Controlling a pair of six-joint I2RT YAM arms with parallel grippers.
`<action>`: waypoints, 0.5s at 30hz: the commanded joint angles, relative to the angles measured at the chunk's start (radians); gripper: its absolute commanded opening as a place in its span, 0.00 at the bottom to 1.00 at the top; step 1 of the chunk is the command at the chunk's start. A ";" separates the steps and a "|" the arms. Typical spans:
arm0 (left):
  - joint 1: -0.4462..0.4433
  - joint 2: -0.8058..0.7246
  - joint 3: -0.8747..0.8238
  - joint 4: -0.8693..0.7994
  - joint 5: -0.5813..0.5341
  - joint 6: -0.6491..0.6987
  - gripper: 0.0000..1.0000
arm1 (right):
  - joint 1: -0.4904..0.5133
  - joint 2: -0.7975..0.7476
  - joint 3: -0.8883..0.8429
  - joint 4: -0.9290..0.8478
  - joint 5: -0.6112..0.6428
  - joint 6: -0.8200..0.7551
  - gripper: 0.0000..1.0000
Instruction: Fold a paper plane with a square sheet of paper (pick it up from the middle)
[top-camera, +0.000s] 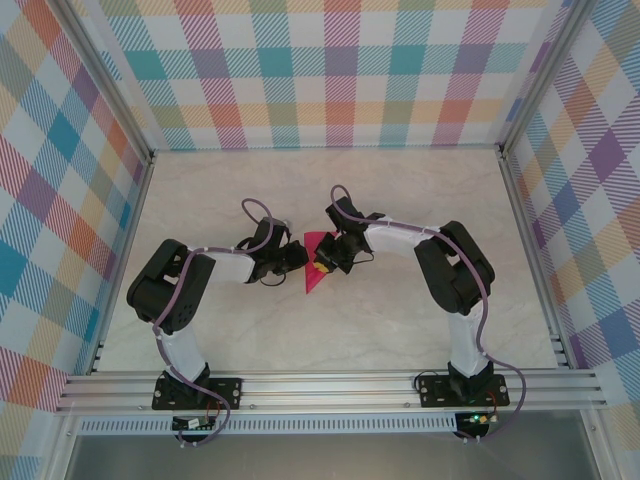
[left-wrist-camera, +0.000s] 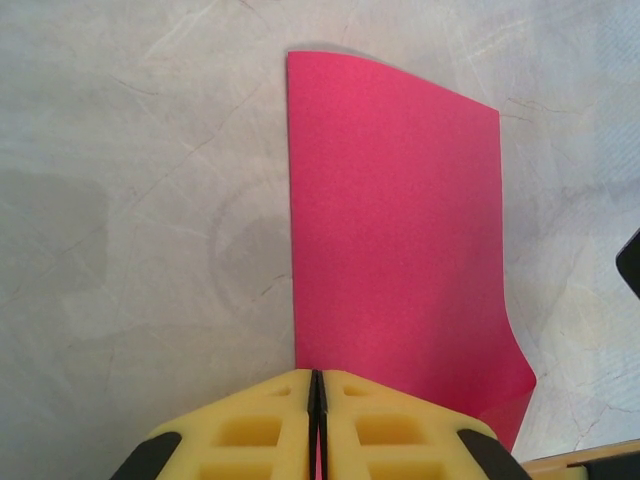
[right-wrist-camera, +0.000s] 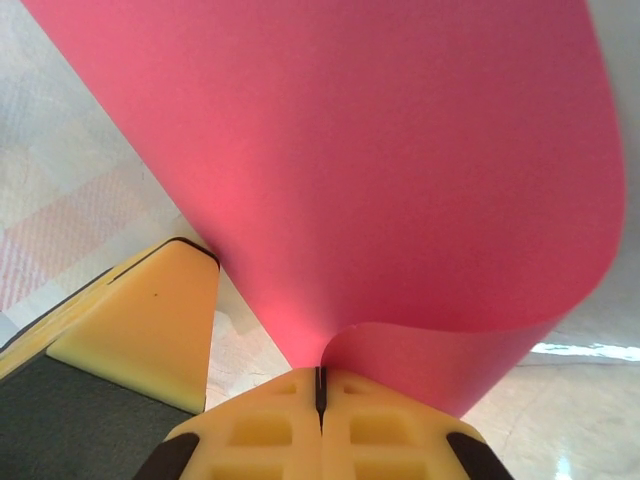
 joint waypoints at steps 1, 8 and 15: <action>0.006 0.021 -0.015 -0.043 0.030 -0.007 0.11 | -0.006 0.024 0.033 0.010 0.001 0.008 0.04; 0.006 0.020 -0.013 -0.044 0.033 -0.007 0.11 | -0.007 0.037 0.033 0.016 -0.004 0.007 0.03; 0.006 0.017 -0.018 -0.044 0.034 -0.005 0.10 | -0.007 0.042 0.027 0.038 -0.003 0.010 0.03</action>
